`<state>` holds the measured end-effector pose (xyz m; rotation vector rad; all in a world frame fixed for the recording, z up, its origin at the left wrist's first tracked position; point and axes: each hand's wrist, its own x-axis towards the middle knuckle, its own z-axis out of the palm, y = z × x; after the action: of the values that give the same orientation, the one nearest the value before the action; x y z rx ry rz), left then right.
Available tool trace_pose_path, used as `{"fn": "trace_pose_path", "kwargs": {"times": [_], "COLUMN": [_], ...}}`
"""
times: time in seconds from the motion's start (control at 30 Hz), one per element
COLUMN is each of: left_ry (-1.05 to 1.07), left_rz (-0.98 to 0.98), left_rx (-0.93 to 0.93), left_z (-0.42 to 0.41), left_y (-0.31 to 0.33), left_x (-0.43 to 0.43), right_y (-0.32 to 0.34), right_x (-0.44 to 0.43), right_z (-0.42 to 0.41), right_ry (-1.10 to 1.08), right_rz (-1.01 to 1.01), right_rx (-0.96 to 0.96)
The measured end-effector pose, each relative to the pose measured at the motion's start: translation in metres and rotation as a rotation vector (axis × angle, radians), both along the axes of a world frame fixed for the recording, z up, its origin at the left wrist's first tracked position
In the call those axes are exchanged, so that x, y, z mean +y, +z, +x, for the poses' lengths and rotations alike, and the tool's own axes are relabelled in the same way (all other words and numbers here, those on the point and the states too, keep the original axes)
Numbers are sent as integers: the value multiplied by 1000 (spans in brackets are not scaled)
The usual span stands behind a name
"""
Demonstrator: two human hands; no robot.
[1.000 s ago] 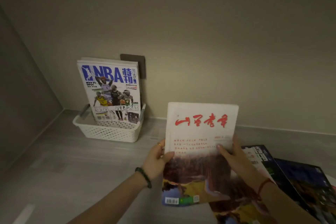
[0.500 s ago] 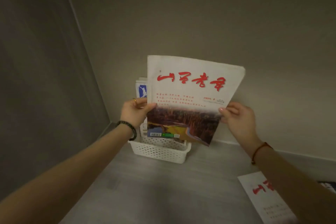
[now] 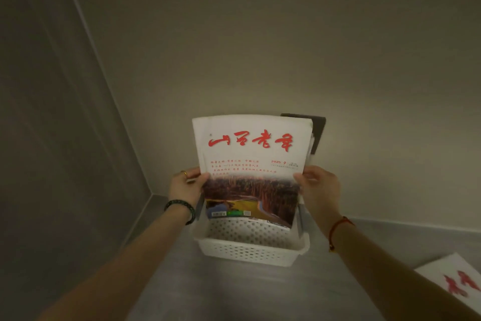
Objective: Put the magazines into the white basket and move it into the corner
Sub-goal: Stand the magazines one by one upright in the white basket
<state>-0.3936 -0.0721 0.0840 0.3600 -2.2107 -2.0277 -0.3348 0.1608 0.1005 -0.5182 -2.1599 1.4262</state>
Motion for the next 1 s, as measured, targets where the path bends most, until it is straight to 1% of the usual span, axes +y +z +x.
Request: {"fn": "trace_pose_path", "kwargs": {"times": [0.13,0.23,0.4,0.57,0.67,0.8,0.9,1.0], "left_ry": [25,44,59,71,0,-180,-287,-397], "left_rz": [-17,-31,-71,-85,-73,-22,11,64], "left_rx": [-39,-17,-27,-9,0,10,-44,-153], "left_z": [-11,-17,-19,2,28,78,119,155], "left_y": [-27,-36,-38,-27,-15,-4,-7,-14], "left_x": [-1,2,7,11,20,49,85,126], "right_y": [-27,-40,-44,-43,-36,-29,-29,-33], "right_x": [-2,-1,2,9,23,61,95,130], "right_z": [-9,-12,-16,-5,18,75,126,176], "right_ry": [-63,-102,-140,-146,-81,21,61,50], "right_rz": [-23,-50,-57,-36,-24,17,56,81], "right_rx": [-34,-43,-53,-69,-31,-36,-129,-266]}}
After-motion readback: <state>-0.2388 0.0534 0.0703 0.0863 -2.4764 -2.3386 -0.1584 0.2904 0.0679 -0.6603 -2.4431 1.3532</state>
